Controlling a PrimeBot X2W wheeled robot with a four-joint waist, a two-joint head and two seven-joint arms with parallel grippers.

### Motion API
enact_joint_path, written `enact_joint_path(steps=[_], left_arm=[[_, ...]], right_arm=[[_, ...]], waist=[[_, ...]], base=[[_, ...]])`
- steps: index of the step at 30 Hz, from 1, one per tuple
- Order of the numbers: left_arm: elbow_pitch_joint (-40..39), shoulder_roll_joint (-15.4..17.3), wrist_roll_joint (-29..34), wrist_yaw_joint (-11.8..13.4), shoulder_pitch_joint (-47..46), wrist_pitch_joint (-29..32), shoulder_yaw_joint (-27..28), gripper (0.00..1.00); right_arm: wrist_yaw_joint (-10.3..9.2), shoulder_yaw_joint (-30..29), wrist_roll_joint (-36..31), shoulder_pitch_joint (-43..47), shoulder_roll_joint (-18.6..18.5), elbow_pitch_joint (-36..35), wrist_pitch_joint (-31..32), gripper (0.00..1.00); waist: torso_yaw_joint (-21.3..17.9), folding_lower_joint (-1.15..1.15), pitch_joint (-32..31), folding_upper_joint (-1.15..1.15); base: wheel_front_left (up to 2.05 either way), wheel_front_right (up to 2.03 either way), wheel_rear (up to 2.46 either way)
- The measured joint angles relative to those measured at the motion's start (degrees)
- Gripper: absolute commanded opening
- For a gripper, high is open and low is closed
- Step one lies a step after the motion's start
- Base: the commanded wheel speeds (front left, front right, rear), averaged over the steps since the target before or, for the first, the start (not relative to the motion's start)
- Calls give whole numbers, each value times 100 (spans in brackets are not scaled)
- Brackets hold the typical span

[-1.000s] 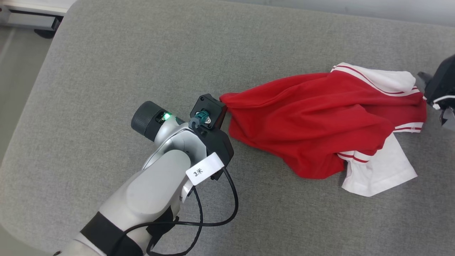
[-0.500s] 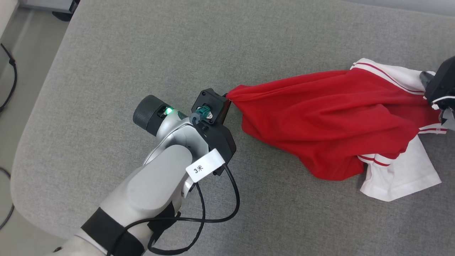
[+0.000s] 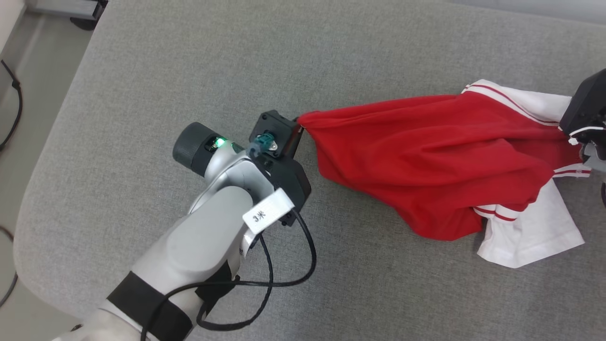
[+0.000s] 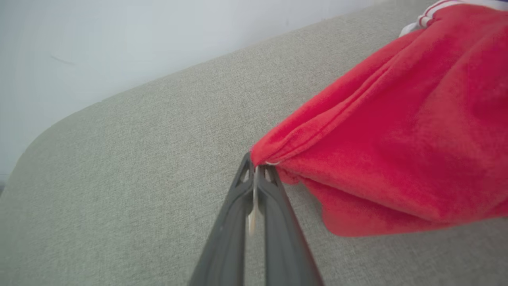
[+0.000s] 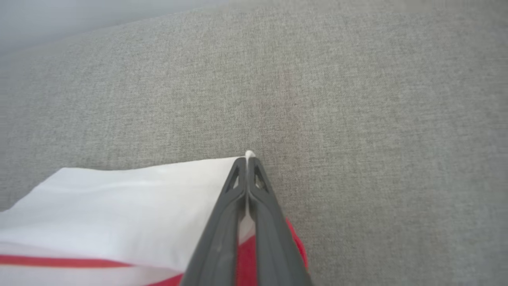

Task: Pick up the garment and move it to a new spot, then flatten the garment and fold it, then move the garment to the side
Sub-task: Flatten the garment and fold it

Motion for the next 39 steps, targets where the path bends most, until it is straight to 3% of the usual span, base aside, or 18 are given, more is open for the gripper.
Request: enact_joint_path(steps=[6, 14, 19, 23, 28, 33, 39], left_arm=[[136, 63, 3, 122, -382, -483, 411, 0], [-26, 309, 291, 209, -1255, -1513, 898, 0], [-229, 355, 328, 252, -1221, -1590, 1100, 0], [-285, 614, 241, 252, -154, -1532, 1116, 0], [-563, 1055, 144, 252, 1378, -1332, 985, 0], [-895, 1337, 62, 252, 2480, -1125, 983, 0], [-1117, 1249, 63, 252, 3794, -818, 948, 0]], right_arm=[[67, -26, -16, -440, 44, -154, -711, 0], [439, -69, -15, -1061, 191, -745, -2388, 0], [662, -242, 19, -961, 165, -1296, -3290, 0], [940, -240, 136, 116, 297, -2006, -3451, 0], [991, -258, 320, 1837, 631, -3078, -3322, 0], [855, -321, 417, 3006, 776, -4154, -3147, 0], [579, -520, 516, 5021, 1038, -5212, -2755, 0]], waist=[[-82, 0, -195, 0], [-292, 0, -624, 0], [-456, -1, -980, -1], [-637, -2, -1366, -2], [-836, -2, -1765, -2], [-1032, -2, -2044, -2], [-1366, -3, -2272, -2]], base=[[0, 0, 0], [0, 0, 0], [0, 0, 0], [0, 0, 0], [0, 0, 0], [0, 0, 0], [0, 0, 0]])
